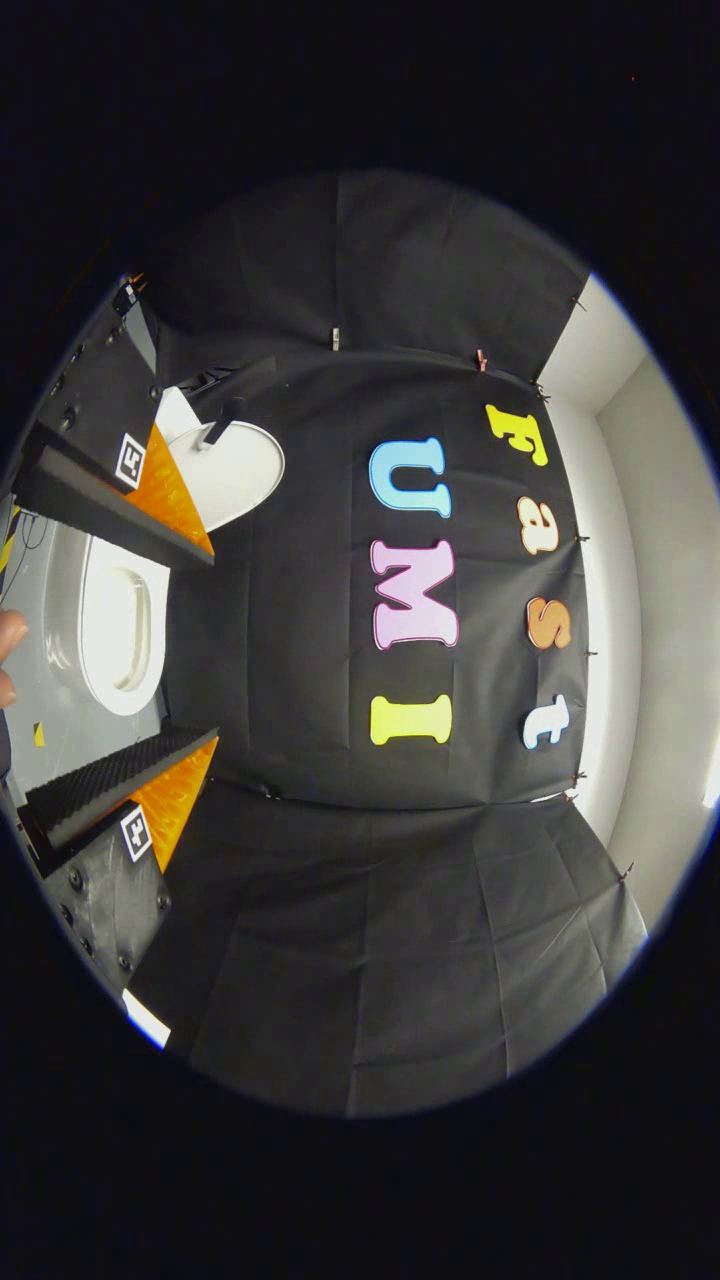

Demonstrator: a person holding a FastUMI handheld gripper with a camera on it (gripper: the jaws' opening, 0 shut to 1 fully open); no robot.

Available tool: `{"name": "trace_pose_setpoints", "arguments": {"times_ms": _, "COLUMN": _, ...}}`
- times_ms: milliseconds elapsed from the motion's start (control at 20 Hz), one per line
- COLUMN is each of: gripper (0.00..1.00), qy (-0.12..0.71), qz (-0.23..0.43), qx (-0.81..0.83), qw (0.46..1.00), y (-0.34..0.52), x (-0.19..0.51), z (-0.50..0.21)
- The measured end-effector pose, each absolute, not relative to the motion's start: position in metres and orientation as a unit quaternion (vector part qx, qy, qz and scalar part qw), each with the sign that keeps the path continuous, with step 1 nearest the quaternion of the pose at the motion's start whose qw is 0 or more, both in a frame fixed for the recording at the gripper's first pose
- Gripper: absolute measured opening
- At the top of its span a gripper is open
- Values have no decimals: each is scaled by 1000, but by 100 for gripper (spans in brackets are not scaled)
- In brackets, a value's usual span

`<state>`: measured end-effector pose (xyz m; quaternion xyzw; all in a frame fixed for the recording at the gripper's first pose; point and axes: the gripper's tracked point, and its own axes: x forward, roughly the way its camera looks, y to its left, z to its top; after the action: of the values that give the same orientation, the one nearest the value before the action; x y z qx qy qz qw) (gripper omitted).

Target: Open the toilet lid.

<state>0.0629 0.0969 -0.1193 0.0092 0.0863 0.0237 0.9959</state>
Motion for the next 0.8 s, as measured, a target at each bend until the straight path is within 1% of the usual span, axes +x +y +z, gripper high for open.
{"name": "trace_pose_setpoints", "arguments": {"times_ms": 800, "gripper": 98, "qy": 85, "qz": 29, "qx": 10, "qw": 996, "y": 105, "x": 62, "z": -122}}
